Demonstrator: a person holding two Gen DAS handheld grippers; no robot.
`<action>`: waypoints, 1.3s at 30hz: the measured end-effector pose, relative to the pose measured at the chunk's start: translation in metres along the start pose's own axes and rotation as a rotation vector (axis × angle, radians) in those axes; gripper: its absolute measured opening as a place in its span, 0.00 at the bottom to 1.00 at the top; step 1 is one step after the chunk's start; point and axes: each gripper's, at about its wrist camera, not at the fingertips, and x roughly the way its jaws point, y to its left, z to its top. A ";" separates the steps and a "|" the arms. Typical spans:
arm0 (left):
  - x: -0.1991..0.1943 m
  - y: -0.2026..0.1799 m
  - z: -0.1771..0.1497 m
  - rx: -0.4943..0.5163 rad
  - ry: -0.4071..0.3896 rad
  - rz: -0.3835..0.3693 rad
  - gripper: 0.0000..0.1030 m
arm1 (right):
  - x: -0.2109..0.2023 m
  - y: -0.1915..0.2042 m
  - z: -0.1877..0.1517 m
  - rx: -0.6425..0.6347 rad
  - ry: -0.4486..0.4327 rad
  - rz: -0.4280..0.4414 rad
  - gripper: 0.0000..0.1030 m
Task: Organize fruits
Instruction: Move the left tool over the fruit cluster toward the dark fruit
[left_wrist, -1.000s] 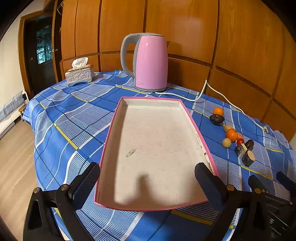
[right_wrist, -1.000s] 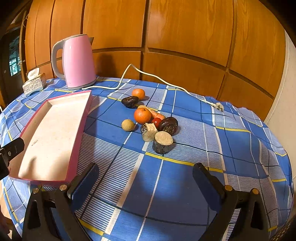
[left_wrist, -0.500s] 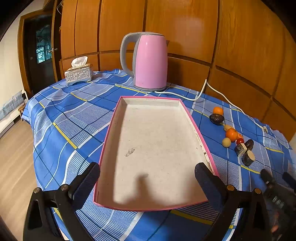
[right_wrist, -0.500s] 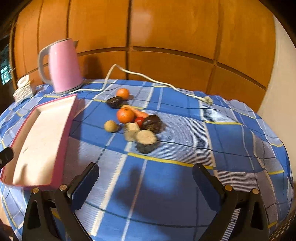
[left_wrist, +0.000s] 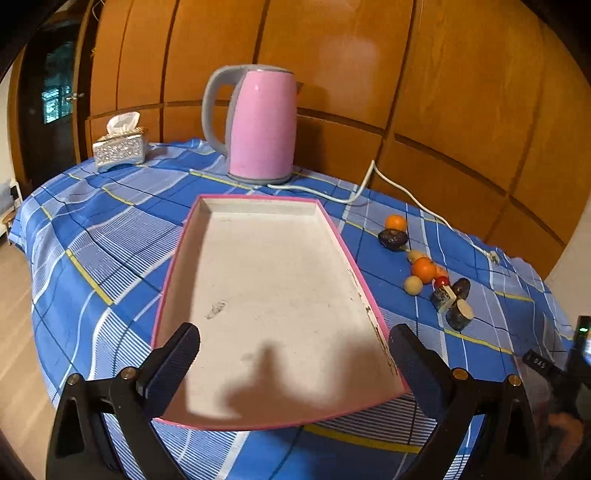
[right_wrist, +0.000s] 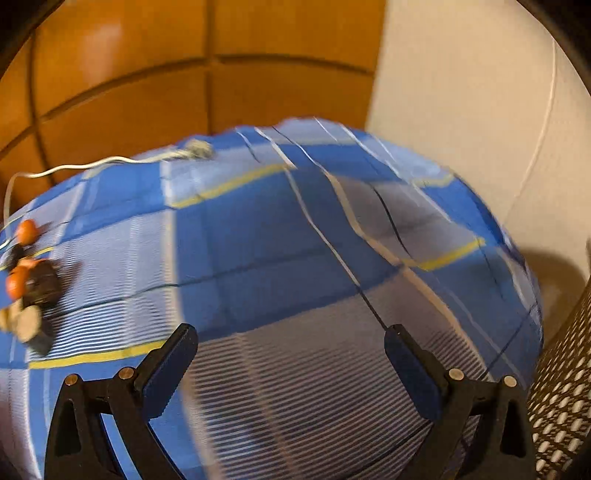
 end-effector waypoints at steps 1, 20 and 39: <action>0.001 0.000 0.000 0.000 0.008 -0.003 1.00 | 0.007 -0.003 -0.002 0.010 0.023 -0.004 1.00; 0.088 -0.087 0.112 0.240 0.248 -0.246 0.83 | 0.020 -0.003 -0.005 0.034 0.010 0.036 1.00; 0.255 -0.168 0.126 0.388 0.430 -0.173 0.48 | 0.021 -0.003 -0.006 0.035 -0.003 0.040 1.00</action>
